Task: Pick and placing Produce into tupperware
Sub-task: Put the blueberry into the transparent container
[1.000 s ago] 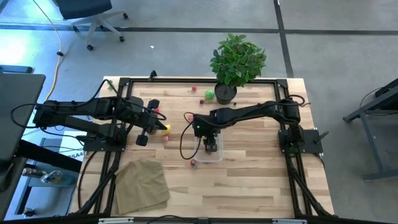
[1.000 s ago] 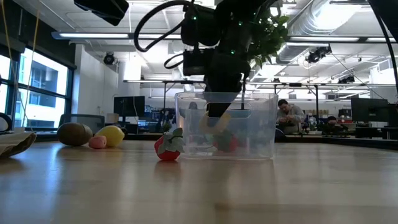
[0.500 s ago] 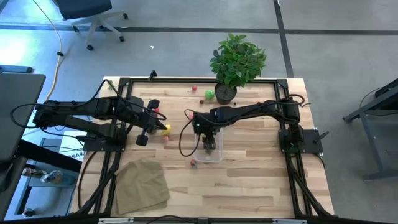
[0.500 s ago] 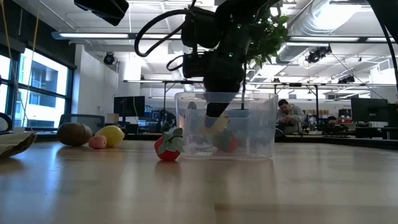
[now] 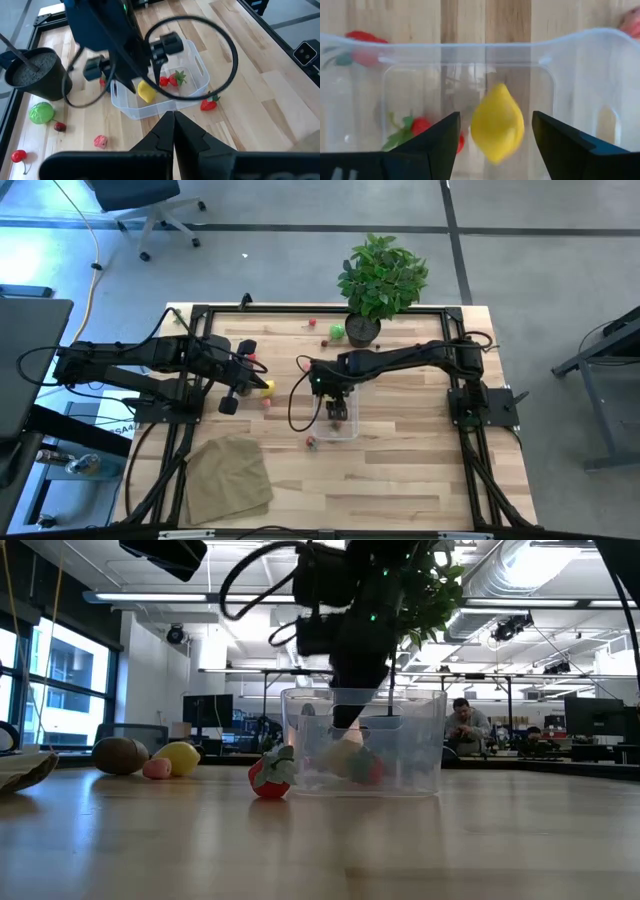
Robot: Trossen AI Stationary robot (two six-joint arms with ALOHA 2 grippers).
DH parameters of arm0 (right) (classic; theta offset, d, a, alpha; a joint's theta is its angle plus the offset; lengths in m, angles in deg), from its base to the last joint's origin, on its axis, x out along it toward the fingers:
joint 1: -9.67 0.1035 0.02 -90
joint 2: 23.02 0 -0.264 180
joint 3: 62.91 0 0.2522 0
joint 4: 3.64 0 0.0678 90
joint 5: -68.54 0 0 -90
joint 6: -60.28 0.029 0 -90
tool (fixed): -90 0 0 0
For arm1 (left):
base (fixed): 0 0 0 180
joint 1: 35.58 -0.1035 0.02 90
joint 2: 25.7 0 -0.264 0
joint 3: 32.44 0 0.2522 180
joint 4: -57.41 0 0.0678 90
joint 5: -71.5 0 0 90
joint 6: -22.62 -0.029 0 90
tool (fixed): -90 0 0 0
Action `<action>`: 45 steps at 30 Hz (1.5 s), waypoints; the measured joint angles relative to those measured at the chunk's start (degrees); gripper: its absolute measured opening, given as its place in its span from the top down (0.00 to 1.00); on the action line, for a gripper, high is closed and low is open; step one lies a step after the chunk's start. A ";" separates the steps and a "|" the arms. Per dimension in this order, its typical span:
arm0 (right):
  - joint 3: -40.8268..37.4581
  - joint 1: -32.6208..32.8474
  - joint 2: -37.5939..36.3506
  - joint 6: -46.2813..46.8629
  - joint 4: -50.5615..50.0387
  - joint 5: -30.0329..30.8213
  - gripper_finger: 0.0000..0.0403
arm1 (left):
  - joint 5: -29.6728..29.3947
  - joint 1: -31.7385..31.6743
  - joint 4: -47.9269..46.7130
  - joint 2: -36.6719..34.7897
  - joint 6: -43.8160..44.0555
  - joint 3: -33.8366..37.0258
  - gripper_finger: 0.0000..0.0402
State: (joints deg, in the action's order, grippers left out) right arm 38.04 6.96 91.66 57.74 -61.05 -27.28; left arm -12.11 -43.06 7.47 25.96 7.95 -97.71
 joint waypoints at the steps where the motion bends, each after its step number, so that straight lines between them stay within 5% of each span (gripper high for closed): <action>1: 0.06 0.12 -0.85 0.08 -0.13 -0.01 0.42 | 0.00 0.02 0.02 0.00 0.00 0.00 1.00; 18: -2.91 0.51 -23.71 5.21 -6.28 11.57 0.53 | 0.00 0.00 0.02 0.00 -0.02 0.00 1.00; 33: -50.47 6.26 -62.01 24.78 17.76 23.62 0.53 | 0.00 0.01 0.02 0.00 -0.02 0.00 1.00; 45: -74.84 -2.31 -63.73 15.36 50.71 35.67 0.53 | 0.00 0.00 0.02 0.00 -0.02 0.00 1.00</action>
State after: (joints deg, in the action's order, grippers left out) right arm -36.80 4.65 27.93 73.10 -10.34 8.39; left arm -12.11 -43.06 7.49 25.96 7.92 -97.71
